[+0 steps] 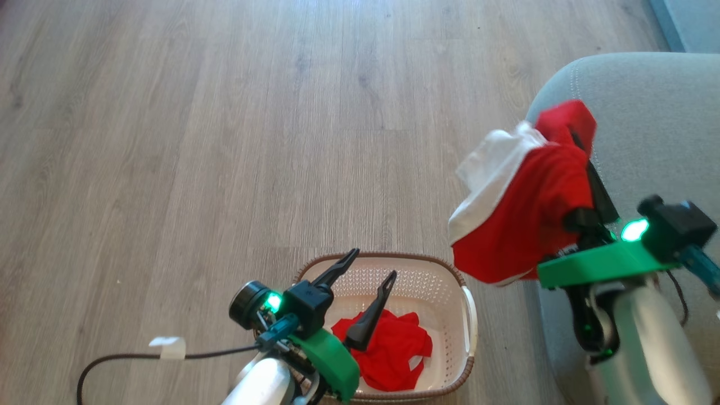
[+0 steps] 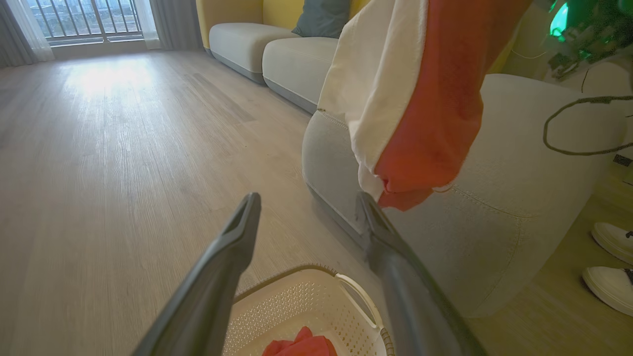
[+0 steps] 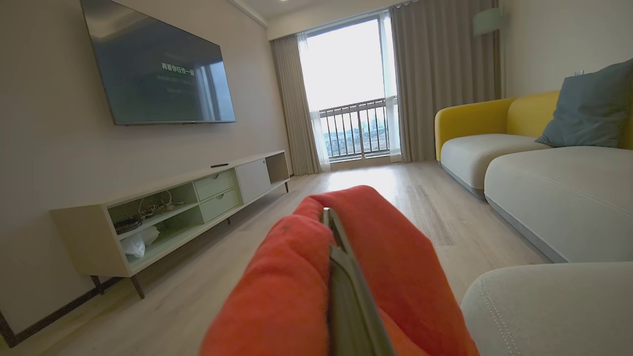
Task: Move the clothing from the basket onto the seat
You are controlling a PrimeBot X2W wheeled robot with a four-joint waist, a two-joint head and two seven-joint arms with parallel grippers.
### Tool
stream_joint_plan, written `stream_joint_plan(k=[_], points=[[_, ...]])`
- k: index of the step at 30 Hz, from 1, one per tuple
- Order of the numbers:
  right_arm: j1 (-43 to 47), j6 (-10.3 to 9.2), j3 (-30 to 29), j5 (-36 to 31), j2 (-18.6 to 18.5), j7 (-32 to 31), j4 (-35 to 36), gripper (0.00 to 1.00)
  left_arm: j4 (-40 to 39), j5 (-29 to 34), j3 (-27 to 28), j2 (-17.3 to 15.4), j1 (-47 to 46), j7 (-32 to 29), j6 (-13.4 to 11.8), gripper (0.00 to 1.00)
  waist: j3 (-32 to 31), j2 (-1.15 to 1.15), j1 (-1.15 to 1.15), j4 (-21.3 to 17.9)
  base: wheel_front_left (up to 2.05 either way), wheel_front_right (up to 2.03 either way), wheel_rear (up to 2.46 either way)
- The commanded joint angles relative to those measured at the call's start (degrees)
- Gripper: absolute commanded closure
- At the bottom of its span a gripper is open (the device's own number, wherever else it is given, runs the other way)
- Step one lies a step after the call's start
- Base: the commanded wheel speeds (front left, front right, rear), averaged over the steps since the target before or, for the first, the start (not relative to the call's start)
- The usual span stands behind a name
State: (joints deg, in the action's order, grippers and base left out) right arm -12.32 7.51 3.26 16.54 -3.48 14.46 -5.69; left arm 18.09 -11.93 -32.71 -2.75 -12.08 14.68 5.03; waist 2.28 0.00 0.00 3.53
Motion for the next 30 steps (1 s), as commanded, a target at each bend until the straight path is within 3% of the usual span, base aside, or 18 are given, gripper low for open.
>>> stream_joint_plan(k=[1, 15, 30], points=[[-0.72, -0.02, 0.42, -0.06, 0.60, 0.54, 2.33, 1.00, -2.31, 0.44, 2.55, -0.13, -0.93, 0.32, 0.43, 0.00, -0.13, 0.00, 0.00, -0.15, 0.00, 0.00, 0.00], [3.82, -0.02, -8.99, 1.85, 0.60, 0.54, -2.77, 1.00, -3.33, 2.73, 3.77, -0.13, 2.90, 0.32, 2.15, 0.00, -0.22, 0.00, 0.00, -1.14, 0.00, 0.00, 0.00], [2.82, -0.02, -9.60, 1.88, 0.60, 0.54, -3.24, 1.00, -3.36, 1.58, 4.03, -0.12, 2.86, 0.32, 2.41, 0.00, 0.64, 0.00, 0.00, -2.40, 0.00, 0.00, 0.00]])
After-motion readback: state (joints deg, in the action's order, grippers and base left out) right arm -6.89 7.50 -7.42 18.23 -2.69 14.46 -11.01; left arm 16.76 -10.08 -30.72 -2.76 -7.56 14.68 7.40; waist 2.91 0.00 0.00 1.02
